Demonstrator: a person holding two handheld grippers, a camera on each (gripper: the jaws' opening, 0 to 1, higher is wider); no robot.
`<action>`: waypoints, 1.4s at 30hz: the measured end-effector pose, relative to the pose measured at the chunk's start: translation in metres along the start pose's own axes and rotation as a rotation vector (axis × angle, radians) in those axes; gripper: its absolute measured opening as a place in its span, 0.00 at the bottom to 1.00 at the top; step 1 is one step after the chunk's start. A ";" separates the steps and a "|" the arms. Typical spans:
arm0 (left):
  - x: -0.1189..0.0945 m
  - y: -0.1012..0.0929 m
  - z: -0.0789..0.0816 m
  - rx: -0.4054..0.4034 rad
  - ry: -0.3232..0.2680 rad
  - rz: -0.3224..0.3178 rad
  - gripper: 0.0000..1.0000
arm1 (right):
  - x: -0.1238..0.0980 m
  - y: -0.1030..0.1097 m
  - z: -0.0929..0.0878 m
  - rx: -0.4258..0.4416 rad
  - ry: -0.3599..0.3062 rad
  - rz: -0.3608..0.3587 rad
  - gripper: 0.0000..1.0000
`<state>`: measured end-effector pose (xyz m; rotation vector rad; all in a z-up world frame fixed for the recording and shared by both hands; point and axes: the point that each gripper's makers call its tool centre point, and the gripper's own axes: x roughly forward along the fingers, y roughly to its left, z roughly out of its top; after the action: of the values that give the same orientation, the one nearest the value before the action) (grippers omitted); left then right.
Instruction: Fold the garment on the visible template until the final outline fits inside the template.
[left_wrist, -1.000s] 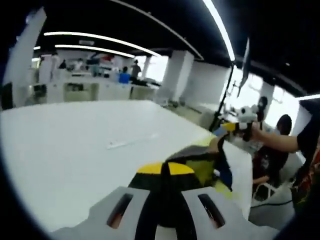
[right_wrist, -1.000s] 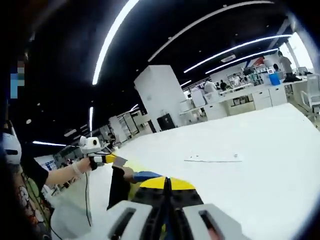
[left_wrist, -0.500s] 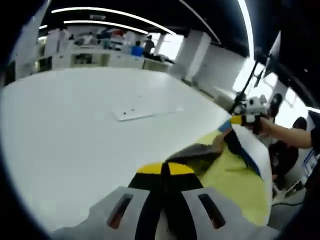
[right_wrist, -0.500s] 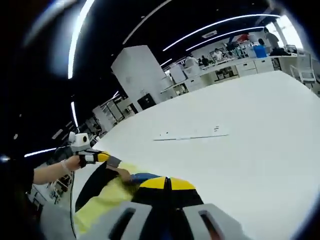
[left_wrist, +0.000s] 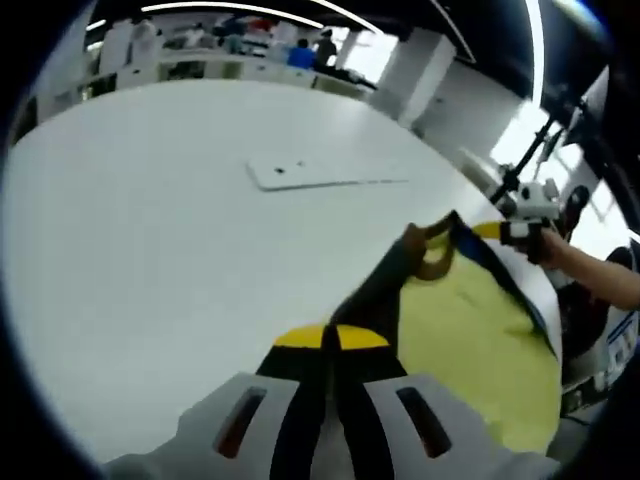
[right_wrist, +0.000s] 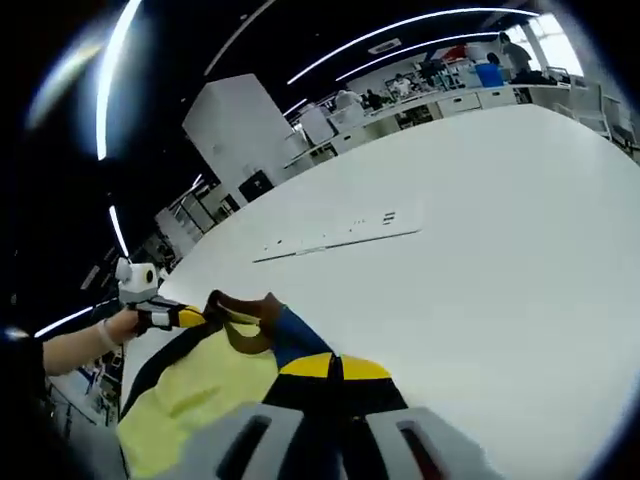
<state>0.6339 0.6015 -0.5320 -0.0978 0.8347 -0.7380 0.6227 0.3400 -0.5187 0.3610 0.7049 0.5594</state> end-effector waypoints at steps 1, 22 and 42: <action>0.000 -0.001 0.002 0.037 -0.004 -0.002 0.00 | 0.001 0.000 0.001 -0.009 -0.003 0.000 0.00; -0.011 -0.015 0.016 0.157 -0.083 -0.013 0.34 | 0.004 0.026 0.004 -0.254 -0.032 0.079 0.29; -0.042 -0.068 0.012 0.287 -0.099 -0.141 0.91 | -0.021 0.063 -0.012 -0.318 -0.022 0.153 0.93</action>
<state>0.5855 0.5744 -0.4726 0.0645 0.6252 -0.9710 0.5789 0.3788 -0.4855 0.1241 0.5583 0.7987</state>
